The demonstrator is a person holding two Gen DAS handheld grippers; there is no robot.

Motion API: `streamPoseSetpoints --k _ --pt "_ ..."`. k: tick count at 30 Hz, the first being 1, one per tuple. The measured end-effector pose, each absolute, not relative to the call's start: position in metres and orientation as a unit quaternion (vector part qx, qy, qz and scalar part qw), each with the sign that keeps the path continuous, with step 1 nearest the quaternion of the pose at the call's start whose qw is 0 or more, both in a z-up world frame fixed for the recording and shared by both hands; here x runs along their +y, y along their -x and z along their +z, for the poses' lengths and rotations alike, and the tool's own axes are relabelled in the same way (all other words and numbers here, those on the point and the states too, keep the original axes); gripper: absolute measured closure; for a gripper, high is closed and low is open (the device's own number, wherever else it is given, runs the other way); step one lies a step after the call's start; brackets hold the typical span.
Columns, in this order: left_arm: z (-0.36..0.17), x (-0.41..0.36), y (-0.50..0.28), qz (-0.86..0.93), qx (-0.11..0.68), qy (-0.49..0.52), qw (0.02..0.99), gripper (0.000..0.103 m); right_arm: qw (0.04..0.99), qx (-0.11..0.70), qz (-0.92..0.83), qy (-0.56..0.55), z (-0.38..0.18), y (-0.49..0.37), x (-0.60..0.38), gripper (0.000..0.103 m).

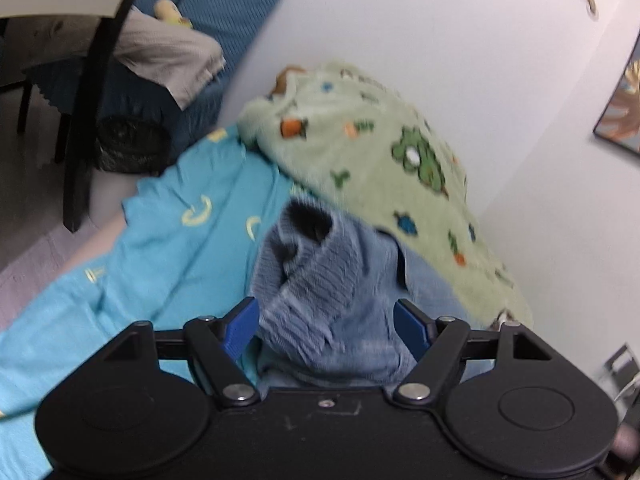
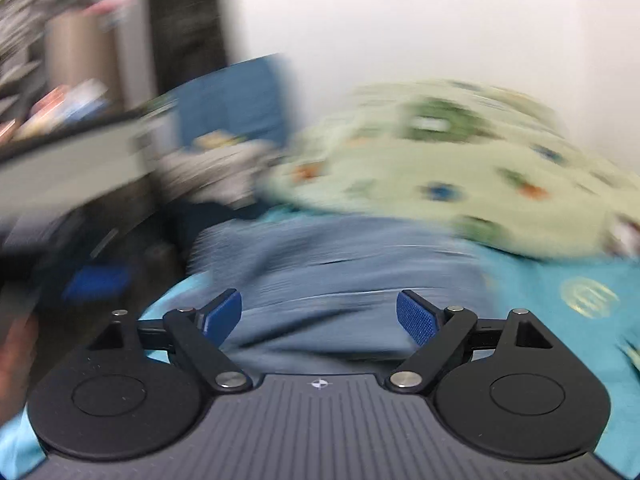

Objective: Fold clothes

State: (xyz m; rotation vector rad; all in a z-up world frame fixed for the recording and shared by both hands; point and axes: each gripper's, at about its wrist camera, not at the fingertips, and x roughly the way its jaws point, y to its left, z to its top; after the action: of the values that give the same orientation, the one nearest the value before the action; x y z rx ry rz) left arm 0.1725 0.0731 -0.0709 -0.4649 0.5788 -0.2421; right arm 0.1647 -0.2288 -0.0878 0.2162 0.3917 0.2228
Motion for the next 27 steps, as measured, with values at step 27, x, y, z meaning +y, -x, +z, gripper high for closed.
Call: streamPoseSetpoints --k 27 --pt "-0.132 0.036 -0.243 -0.109 0.379 0.234 0.889 0.019 0.881 0.258 0.096 -0.386 -0.162 -0.23 -0.3 0.005"
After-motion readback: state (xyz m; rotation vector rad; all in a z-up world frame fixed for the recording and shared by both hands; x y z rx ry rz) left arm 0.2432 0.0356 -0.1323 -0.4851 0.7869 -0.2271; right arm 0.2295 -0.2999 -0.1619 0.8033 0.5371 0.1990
